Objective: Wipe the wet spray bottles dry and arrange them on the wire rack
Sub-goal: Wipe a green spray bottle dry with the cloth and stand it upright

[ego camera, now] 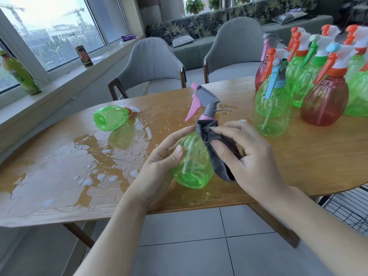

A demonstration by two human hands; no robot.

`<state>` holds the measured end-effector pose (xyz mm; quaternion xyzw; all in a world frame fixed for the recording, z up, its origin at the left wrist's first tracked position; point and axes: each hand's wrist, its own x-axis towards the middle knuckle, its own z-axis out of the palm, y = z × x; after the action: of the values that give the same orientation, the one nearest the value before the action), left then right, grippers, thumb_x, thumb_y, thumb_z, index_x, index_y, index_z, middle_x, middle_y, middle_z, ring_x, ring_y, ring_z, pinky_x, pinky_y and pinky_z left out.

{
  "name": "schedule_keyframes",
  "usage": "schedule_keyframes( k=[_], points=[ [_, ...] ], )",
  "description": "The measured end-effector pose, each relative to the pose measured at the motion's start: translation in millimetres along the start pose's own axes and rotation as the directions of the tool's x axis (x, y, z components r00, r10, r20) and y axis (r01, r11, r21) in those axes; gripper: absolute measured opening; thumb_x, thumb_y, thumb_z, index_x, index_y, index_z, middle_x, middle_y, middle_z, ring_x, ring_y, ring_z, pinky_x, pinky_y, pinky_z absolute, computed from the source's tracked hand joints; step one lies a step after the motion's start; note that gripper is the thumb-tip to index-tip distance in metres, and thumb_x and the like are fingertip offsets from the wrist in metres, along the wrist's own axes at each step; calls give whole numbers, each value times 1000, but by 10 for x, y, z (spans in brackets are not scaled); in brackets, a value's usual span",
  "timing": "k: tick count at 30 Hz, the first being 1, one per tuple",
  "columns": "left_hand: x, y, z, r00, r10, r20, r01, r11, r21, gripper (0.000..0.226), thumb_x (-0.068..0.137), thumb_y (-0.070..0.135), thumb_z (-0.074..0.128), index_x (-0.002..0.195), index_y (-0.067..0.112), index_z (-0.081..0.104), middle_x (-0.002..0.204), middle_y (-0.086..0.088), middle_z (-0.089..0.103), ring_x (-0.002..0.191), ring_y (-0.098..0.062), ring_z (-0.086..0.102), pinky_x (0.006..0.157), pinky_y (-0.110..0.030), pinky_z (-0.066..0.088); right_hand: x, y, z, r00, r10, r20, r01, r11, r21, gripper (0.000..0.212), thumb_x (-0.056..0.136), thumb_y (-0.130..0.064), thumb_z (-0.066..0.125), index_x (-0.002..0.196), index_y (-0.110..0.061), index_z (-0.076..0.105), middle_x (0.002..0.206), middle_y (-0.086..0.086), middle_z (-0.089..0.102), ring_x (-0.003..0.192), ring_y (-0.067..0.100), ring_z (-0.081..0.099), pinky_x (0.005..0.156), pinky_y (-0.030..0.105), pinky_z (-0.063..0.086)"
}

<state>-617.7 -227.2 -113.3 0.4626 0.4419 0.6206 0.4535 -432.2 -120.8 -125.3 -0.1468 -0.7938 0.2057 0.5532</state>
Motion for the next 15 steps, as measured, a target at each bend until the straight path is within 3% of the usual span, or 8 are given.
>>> schedule_keyframes(
  k=[4,8,10,12,15],
  points=[
    [-3,-7,-23,999,-1,-48,2,1000,6,38,103,23,53,134,30,74,135,-3,73,123,-24,70,96,-36,59,-83,12,40,997,76,29,-78,994,75,21,98,-18,68,117,-10,72,111,1,65,106,16,64,89,28,50],
    [20,-20,28,992,24,-121,-14,996,85,47,99,40,57,144,25,62,139,8,71,131,-20,66,107,-45,54,-196,-42,55,987,-57,153,49,997,57,19,93,-13,75,111,-5,77,108,7,65,99,16,65,89,19,47],
    [43,-23,39,986,52,-159,-22,982,186,44,98,41,62,141,33,63,139,14,70,130,-15,66,110,-45,53,-259,-70,83,962,-141,235,131,990,57,17,95,-13,74,111,-7,78,107,8,64,95,17,64,85,22,50],
    [58,-40,26,983,60,-174,-12,964,265,45,95,46,68,139,43,66,146,14,65,137,-18,61,117,-55,47,-296,-79,106,928,-227,295,229,973,27,16,98,-13,71,112,-9,79,106,10,64,93,19,62,82,27,51],
    [57,-29,3,981,41,-187,11,963,270,41,97,44,67,138,47,66,148,14,64,140,-17,58,121,-59,42,-299,-65,104,902,-274,335,297,955,-18,18,100,-12,70,116,-10,78,106,11,63,92,23,60,85,28,50]
  ],
)
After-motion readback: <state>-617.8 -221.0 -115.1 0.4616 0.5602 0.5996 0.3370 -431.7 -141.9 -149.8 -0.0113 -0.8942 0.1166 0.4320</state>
